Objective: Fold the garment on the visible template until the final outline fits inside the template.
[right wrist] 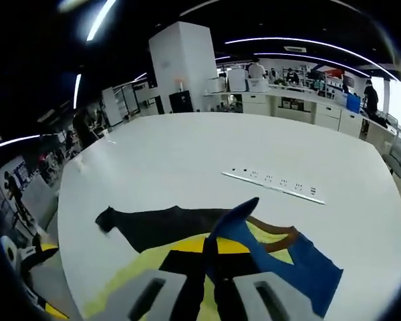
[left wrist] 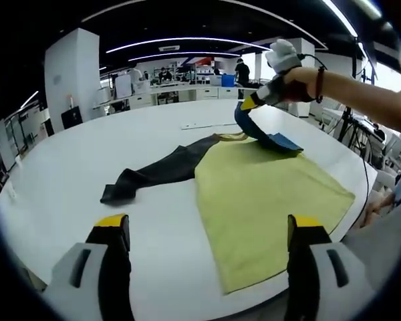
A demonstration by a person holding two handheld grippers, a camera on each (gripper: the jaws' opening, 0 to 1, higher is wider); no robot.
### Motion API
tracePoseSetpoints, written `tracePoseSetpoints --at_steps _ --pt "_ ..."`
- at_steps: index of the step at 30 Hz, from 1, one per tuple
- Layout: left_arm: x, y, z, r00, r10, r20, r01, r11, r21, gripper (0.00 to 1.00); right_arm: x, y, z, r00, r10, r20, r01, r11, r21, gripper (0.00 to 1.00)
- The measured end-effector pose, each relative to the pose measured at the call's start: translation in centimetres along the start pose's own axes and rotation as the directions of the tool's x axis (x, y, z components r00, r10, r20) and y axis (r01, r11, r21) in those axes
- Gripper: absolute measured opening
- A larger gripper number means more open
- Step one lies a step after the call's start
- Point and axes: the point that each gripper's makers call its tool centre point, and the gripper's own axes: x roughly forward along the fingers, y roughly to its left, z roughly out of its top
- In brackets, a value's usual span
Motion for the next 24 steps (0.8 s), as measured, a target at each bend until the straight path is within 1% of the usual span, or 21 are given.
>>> tracePoseSetpoints --at_steps 3,5,9,12,14,17,24 --pt "0.0 0.1 -0.1 1.000 0.001 -0.004 -0.001 1.000 -0.002 0.95 0.2 0.9 0.4 1.000 0.016 0.006 -0.016 1.000 0.001 0.00" --pt "0.0 0.1 -0.1 1.000 0.002 -0.006 -0.002 1.000 -0.001 0.95 0.5 1.5 0.5 1.000 0.026 0.006 -0.026 1.000 -0.014 0.00" --pt "0.0 0.2 0.0 1.000 -0.001 0.007 0.002 1.000 -0.023 0.96 0.8 2.5 0.7 0.999 0.046 0.006 -0.046 0.999 -0.026 0.00" --pt "0.1 0.3 0.0 1.000 0.001 0.009 -0.001 1.000 -0.022 0.96 1.1 3.0 0.8 0.998 0.058 0.009 -0.058 0.998 -0.013 0.00" --pt "0.1 0.4 -0.1 1.000 0.004 0.006 -0.004 1.000 -0.024 0.95 1.3 3.5 0.8 0.998 0.066 0.011 -0.066 0.998 -0.018 0.00" --pt "0.1 0.5 -0.2 1.000 0.006 0.003 -0.006 1.000 -0.025 0.95 1.8 4.0 0.2 0.997 0.075 -0.006 -0.075 0.997 -0.034 0.00" --pt "-0.1 0.9 -0.4 1.000 0.017 -0.001 -0.018 0.999 -0.031 0.95 2.7 4.7 -1.3 0.995 0.094 -0.040 -0.095 0.995 -0.041 0.00"
